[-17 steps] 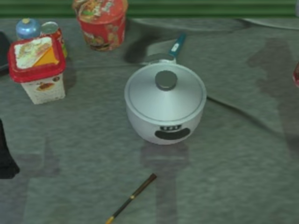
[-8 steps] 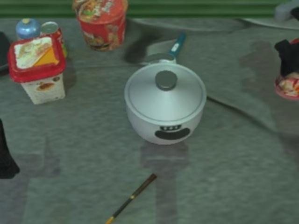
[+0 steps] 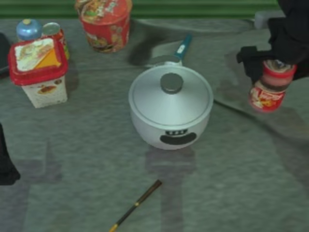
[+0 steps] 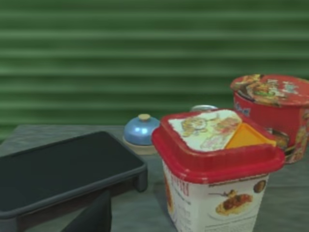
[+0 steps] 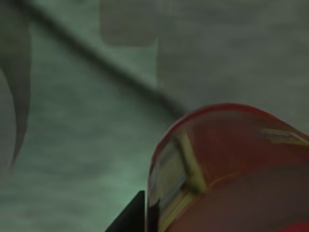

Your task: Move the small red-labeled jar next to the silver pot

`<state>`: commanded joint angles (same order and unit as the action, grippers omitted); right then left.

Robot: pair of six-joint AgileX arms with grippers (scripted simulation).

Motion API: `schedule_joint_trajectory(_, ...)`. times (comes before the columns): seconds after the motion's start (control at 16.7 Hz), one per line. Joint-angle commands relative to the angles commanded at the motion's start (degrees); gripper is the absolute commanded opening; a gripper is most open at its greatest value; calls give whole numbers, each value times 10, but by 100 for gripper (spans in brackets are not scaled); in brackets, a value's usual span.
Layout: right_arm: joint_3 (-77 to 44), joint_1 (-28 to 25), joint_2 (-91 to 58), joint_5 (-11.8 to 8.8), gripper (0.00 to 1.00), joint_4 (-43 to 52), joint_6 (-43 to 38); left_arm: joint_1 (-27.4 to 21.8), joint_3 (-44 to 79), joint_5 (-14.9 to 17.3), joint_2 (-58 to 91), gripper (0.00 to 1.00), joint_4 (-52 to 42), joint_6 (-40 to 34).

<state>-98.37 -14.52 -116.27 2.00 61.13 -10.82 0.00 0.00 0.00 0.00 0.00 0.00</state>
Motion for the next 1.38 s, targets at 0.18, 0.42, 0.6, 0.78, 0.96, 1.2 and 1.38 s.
schedule_joint_trajectory(0.18,22,-23,3,13,0,-17,-58,0,0,0,0,100,0,0)
schedule_joint_trajectory(0.42,26,-27,3,15,0,-20,-66,0,0,0,0,100,0,0)
schedule_joint_trajectory(0.6,32,-24,-2,12,0,-29,-66,0,0,0,0,100,0,0)
schedule_joint_trajectory(0.78,61,-24,-15,13,0,-78,-67,0,0,0,0,100,0,0)
schedule_joint_trajectory(0.96,89,-26,-30,15,0,-116,-65,0,0,0,0,100,0,0)
schedule_joint_trajectory(1.2,90,-26,-31,15,0,-118,-65,0,0,0,0,100,0,0)
schedule_joint_trajectory(1.38,90,-26,-31,15,23,-118,-65,0,0,0,0,100,0,0)
